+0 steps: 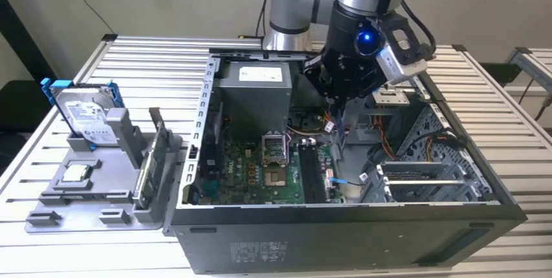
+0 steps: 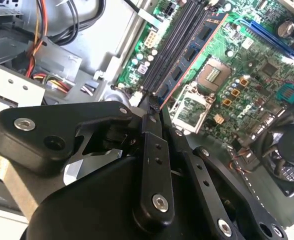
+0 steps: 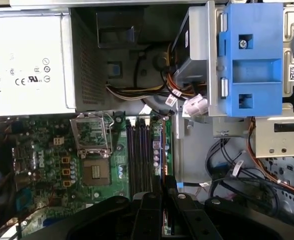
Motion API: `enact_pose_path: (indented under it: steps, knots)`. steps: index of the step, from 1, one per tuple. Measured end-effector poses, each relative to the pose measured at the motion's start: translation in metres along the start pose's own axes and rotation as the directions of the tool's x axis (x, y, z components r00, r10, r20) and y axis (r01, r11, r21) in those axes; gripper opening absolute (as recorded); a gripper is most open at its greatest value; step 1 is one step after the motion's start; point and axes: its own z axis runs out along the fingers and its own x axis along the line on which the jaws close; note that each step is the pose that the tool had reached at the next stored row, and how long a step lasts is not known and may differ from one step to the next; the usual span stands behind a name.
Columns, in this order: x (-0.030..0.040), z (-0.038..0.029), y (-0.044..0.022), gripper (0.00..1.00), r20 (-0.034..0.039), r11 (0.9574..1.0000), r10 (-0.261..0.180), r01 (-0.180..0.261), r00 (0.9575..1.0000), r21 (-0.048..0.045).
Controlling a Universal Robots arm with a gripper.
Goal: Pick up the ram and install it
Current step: 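Insert the ram into the slot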
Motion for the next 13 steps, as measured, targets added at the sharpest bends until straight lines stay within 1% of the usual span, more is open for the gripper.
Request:
enact_pose_path:
  steps: [13]
  knots:
    - [0.0002, 0.0132, 0.0001, 0.14, -0.0001, 1.0000, 0.001, -0.001, 1.0000, 0.0001]
